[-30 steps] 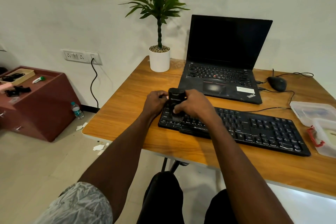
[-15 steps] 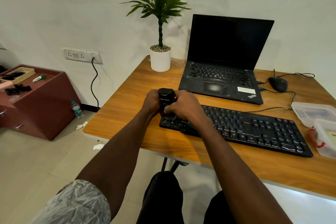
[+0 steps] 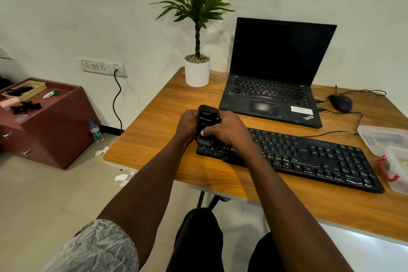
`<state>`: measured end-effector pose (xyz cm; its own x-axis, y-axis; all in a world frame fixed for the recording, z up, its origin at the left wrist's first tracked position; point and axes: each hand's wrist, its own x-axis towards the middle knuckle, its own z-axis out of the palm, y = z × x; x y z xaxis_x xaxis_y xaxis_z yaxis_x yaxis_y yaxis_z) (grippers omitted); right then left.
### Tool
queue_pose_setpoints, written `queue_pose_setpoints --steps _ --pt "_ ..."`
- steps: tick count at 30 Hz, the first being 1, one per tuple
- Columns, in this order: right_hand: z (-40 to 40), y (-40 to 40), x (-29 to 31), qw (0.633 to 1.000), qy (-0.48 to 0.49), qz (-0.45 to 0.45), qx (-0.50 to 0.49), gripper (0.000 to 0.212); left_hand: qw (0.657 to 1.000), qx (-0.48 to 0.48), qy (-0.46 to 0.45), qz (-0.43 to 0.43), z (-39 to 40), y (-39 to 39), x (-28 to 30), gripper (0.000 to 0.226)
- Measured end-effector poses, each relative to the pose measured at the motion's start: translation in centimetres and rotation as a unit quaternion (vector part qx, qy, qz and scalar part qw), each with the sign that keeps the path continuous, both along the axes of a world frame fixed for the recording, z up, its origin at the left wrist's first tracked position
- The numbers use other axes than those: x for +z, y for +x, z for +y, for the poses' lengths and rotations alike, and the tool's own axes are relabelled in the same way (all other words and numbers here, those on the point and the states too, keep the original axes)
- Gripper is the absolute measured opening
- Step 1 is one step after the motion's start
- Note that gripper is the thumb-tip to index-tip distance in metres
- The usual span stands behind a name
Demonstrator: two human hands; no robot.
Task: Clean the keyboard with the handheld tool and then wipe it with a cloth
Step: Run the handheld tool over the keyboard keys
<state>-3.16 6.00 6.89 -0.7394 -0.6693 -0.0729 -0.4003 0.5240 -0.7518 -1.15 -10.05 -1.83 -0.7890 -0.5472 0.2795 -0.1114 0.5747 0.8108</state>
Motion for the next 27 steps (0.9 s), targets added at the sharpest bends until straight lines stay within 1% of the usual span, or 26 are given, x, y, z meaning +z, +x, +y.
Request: queue_pose_setpoints --steps 3,5,7,9,11,13,15,16,18,20,24,27 --pt "2.0 -1.5 0.5 0.999 0.032 -0.02 -0.023 0.04 0.998 -0.014 0.054 0.002 0.4 -0.1 0.2 0.011" --pt "3.6 -2.7 1.0 0.997 0.061 -0.013 -0.055 0.037 0.998 -0.01 0.064 0.003 0.4 -0.3 0.0 0.014" --pt "4.2 -2.8 1.4 0.994 0.069 0.023 -0.08 0.035 0.998 -0.002 0.067 0.005 0.5 -0.4 0.1 0.014" --pt "3.5 -1.6 1.5 0.994 0.06 0.058 -0.065 0.037 0.997 0.01 0.07 0.008 0.9 -0.4 0.3 0.009" --pt "2.8 -0.7 0.9 0.999 0.033 0.028 -0.029 0.042 0.998 0.019 0.061 0.009 1.4 -0.4 0.5 0.015" --pt "3.2 -0.8 0.8 0.999 0.02 -0.007 -0.03 0.043 0.998 0.028 0.059 0.014 1.5 -0.5 0.3 0.014" --pt "4.8 -1.7 1.5 0.998 0.04 -0.008 -0.049 0.035 0.997 0.038 0.063 0.013 1.4 -0.7 0.1 0.009" --pt "5.8 -2.3 1.9 0.997 0.055 -0.002 -0.058 0.03 0.997 0.044 0.068 0.011 1.5 -0.8 0.1 0.009" --pt "7.3 -2.8 2.6 0.993 0.087 0.03 -0.077 0.031 0.996 0.054 0.073 0.006 1.7 -0.9 0.1 0.01" --pt "7.4 -2.6 2.8 0.99 0.1 0.062 -0.072 0.031 0.996 0.062 0.07 -0.002 1.8 -1.0 0.1 0.011" --pt "5.1 -0.8 1.8 0.996 0.068 0.062 -0.01 0.034 0.995 0.074 0.062 -0.014 1.9 -1.1 0.0 0.013" --pt "4.6 -0.4 1.2 0.999 0.022 0.025 0.004 0.044 0.996 0.077 0.044 -0.016 2.1 -1.0 0.0 0.016"
